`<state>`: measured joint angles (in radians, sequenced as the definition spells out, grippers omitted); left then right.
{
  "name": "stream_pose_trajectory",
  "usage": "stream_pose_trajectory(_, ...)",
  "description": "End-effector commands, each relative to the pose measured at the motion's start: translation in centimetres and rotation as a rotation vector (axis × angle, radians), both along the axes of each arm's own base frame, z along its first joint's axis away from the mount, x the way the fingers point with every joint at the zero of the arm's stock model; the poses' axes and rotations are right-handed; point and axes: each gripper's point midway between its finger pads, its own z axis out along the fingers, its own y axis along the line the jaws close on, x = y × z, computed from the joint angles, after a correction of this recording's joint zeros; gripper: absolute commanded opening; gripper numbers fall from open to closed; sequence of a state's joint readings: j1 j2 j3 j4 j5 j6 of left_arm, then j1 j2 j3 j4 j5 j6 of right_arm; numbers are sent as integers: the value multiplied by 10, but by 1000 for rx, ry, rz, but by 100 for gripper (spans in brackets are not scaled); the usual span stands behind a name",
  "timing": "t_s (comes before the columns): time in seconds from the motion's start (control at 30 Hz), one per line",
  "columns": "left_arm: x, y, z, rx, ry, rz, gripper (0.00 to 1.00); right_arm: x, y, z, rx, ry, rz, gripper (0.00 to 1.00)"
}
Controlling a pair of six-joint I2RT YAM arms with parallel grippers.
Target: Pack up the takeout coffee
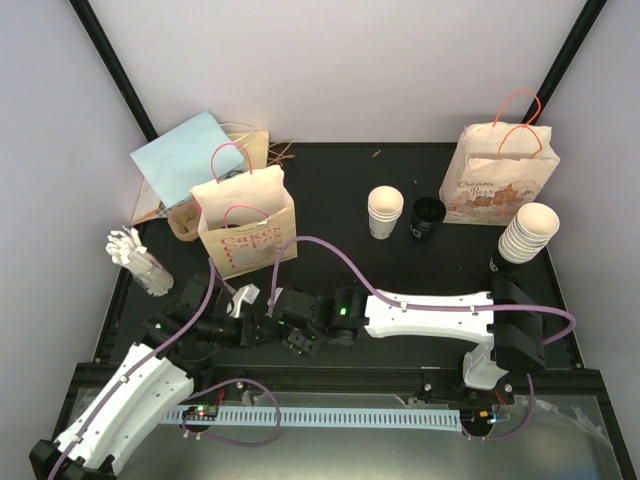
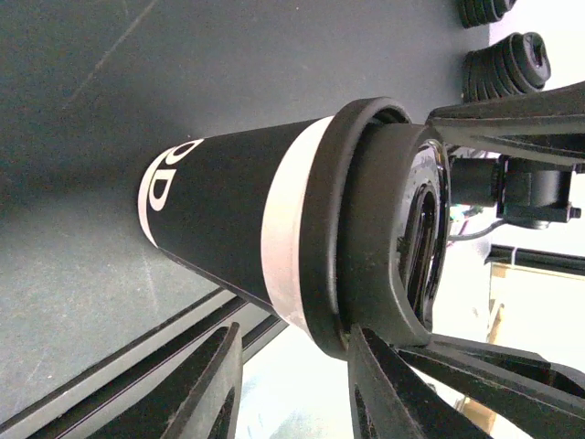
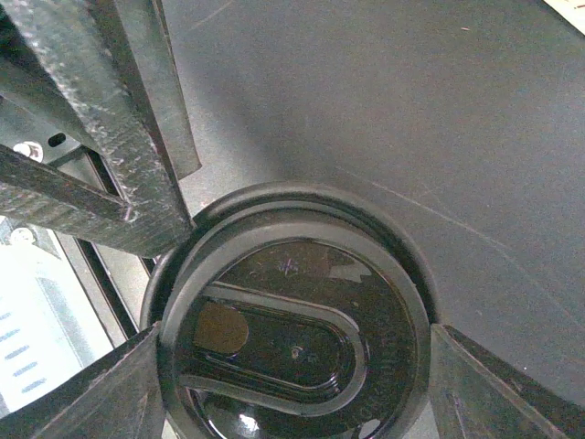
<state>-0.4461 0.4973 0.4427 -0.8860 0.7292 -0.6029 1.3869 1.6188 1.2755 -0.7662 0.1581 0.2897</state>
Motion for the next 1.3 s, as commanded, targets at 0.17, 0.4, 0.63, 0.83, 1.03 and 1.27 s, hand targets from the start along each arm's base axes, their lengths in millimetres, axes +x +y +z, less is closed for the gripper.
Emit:
stream_pose_trajectory(0.17, 13, -24, 16, -175, -9, -10, 34, 9, -47, -22, -122, -35, -65, 73)
stream_pose_trajectory(0.4, 20, -36, 22, -245, -15, -19, 34, 22, -60, -18, -120, -34, -104, 73)
stream_pose_trajectory(0.63, 29, -48, 23, -273, -25, -15, 30, 21, -69, -26, -131, -17, -98, 73)
stream_pose_trajectory(0.83, 33, -50, 15, -257, -10, -4, 26, 17, -69, -29, -134, 0, -84, 73)
stream_pose_trajectory(1.03, 36, -46, 3, -203, -2, 26, 18, 16, -71, -32, -146, 7, -81, 72)
stream_pose_trajectory(1.27, 39, -40, -6, -159, 1, 59, 16, 16, -72, -34, -154, 8, -80, 72)
